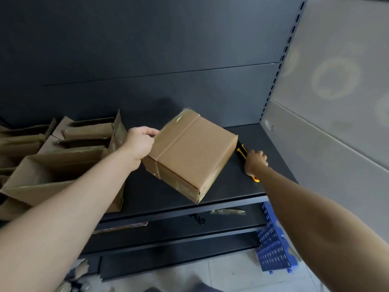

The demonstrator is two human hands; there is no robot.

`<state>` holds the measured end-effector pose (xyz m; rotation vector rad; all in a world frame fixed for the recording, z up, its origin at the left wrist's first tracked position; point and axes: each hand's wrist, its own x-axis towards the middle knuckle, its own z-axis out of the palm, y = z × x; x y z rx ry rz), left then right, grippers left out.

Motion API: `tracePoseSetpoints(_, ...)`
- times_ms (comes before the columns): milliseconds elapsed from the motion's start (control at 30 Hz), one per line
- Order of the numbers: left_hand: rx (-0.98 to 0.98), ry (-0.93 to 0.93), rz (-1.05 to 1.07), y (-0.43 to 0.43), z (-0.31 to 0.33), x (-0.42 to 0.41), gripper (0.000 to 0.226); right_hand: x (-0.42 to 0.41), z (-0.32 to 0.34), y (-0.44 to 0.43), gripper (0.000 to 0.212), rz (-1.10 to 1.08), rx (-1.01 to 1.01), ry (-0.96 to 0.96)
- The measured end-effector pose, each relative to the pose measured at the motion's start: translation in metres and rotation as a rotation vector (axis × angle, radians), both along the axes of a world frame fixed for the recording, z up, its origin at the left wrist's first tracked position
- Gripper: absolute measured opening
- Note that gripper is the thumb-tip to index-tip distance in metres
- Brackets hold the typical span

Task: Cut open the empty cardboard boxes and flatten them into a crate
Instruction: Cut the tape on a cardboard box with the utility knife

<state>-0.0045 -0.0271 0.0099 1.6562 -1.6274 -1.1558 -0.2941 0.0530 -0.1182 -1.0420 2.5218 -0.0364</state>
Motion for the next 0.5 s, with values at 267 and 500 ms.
tracePoseSetpoints(267, 0.326, 0.017, -0.061, -0.017, -0.012, -0.001, 0.035, -0.011, 0.048, 0.000, 0.017, -0.387, -0.476, -0.663)
tracePoseSetpoints(500, 0.652, 0.104, -0.034, -0.035, -0.041, -0.015, 0.040, -0.006, 0.093, 0.030, 0.042, -0.332, -0.486, -1.185)
